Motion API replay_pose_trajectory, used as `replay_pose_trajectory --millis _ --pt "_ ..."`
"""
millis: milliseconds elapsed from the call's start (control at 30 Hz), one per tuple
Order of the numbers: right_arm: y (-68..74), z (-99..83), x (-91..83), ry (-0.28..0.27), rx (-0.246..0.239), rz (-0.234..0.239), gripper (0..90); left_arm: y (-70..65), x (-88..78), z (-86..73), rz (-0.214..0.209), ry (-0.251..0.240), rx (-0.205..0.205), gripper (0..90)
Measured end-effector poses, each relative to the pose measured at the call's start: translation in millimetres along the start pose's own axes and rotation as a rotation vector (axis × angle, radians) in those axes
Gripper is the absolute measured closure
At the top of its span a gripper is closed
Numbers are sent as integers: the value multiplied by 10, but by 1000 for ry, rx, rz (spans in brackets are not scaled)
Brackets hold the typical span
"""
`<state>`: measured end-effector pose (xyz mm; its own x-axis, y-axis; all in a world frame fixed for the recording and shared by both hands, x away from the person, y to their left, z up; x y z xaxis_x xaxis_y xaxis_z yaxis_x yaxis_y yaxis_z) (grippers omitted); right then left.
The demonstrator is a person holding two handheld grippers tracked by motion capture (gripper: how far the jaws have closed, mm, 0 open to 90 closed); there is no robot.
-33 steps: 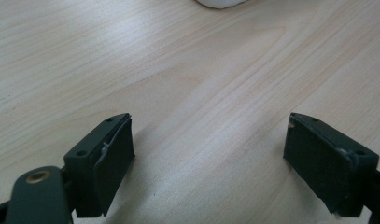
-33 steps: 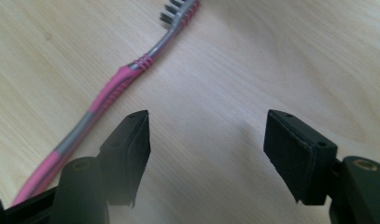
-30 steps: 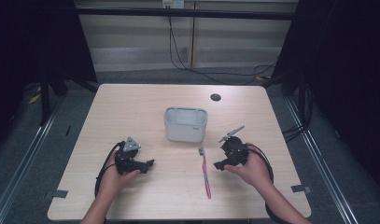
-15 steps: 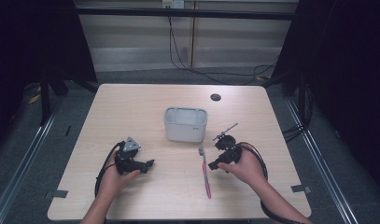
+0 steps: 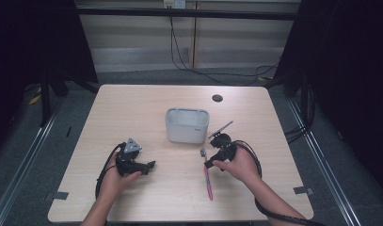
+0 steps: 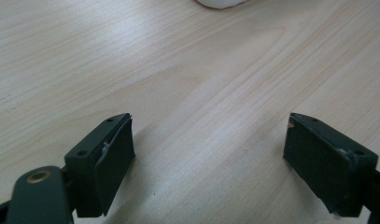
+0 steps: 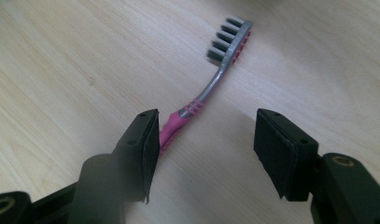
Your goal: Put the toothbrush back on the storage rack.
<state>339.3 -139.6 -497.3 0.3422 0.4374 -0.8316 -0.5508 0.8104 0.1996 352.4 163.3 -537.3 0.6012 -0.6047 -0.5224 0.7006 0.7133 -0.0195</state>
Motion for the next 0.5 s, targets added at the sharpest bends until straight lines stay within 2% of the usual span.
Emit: replay_pose_trajectory --millis 333,500 --pt "81 44 116 1 17 5 408 0 0 0 0 0 0 158" --pt "115 50 179 15 0 2 414 1 0 0 0 0 0 158"
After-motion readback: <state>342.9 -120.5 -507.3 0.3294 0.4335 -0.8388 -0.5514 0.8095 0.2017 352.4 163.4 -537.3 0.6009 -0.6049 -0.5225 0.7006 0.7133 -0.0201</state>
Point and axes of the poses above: each handheld gripper's, and its own axes: x roughly forward along the jaws, z roughly out of its top, y roughly to its left, the point moved 4 cm from there along x, roughly forward along the jaws, and after that the axes turned 12 degrees about -y, right-handed, at the moved point
